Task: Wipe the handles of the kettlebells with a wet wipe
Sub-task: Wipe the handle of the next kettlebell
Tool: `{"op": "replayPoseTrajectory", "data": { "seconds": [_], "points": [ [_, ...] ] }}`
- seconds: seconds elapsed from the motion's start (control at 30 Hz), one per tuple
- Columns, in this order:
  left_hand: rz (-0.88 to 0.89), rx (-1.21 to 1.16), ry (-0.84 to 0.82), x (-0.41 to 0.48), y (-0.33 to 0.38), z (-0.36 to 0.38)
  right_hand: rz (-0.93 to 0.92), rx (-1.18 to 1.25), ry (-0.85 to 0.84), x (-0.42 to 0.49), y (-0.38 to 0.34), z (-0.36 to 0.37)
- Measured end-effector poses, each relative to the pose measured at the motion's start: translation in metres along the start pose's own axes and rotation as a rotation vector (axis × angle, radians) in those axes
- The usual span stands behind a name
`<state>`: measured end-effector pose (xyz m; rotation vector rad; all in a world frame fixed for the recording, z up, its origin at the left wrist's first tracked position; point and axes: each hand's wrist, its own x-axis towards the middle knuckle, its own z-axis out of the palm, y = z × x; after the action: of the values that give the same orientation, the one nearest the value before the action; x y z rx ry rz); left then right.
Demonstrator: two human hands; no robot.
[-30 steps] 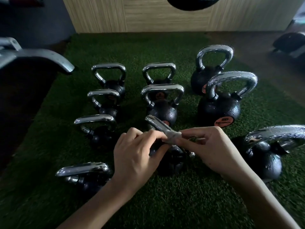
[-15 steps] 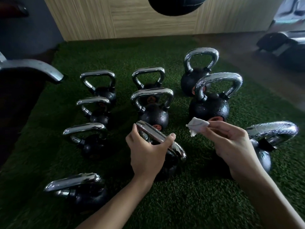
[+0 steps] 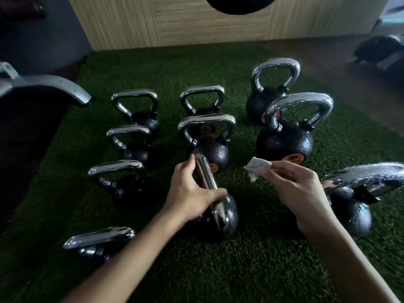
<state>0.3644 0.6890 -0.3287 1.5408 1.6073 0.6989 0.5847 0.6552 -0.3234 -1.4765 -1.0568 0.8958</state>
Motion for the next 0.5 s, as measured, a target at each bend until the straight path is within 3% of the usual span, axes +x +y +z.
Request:
{"op": "replayPoseTrajectory", "data": {
  "seconds": [0.17, 0.33, 0.5],
  "points": [
    [0.147, 0.422, -0.414, 0.019, 0.012, -0.045, 0.056, 0.065, -0.032, 0.001, 0.026, 0.013],
    [0.177, 0.612, -0.544, 0.033, 0.032, -0.065, 0.067, 0.035, -0.001, 0.004, 0.049, 0.042],
    [0.319, 0.762, -0.660, 0.043, 0.055, -0.075, 0.044, -0.019, 0.049, 0.010, 0.058, 0.065]
  ]
}}
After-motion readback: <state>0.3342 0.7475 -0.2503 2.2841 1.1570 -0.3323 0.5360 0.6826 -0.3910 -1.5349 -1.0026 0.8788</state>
